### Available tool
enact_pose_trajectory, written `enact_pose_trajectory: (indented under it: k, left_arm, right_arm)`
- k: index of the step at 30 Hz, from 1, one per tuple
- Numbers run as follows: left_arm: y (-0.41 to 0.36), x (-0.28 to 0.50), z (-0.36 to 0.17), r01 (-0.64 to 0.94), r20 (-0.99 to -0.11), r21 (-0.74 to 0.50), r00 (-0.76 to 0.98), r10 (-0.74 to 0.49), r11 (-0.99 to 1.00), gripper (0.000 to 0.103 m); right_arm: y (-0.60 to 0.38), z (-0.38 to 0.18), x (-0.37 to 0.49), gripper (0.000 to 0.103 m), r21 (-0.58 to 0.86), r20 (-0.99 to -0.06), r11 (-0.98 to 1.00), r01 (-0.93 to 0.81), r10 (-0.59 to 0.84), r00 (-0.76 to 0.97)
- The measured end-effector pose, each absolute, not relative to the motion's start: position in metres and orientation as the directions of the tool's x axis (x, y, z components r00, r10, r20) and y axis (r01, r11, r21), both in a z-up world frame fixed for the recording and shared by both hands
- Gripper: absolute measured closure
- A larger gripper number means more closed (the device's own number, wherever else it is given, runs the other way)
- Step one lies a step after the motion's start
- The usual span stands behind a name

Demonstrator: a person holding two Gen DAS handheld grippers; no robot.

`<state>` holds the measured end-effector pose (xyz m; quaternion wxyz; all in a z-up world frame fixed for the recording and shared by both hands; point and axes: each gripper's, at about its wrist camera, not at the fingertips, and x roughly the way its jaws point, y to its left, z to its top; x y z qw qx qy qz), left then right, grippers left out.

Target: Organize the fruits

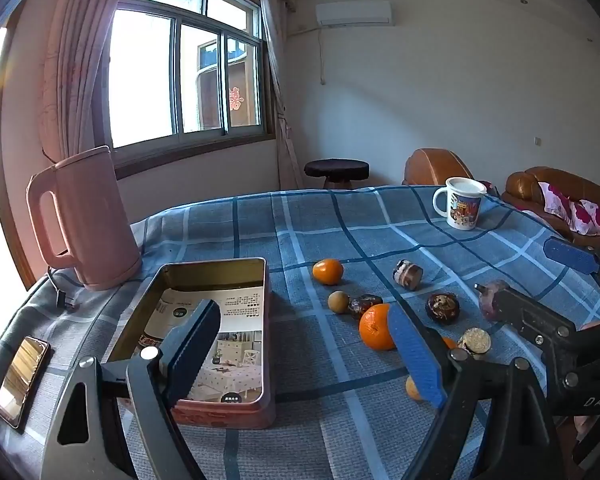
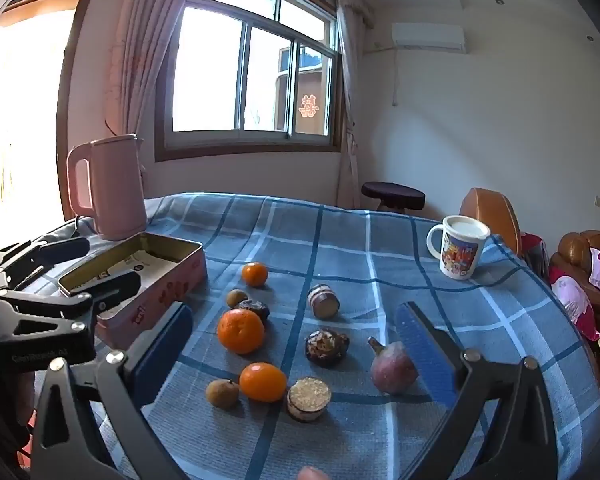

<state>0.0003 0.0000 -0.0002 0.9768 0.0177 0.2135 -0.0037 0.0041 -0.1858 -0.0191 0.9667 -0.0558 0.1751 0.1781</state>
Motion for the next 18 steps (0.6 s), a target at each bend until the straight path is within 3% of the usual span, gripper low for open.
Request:
enact_pose_trajectory:
  k: [18]
  left_arm:
    - [-0.0006, 0.0009, -0.0068, 0.022, -0.424, 0.041, 0.906, -0.002, 0.999, 0.016]
  right_arm:
    - [-0.1861, -0.0247, 0.0042, 0.0, -0.035, -0.366, 0.932, -0.361, 0.324, 0.873]
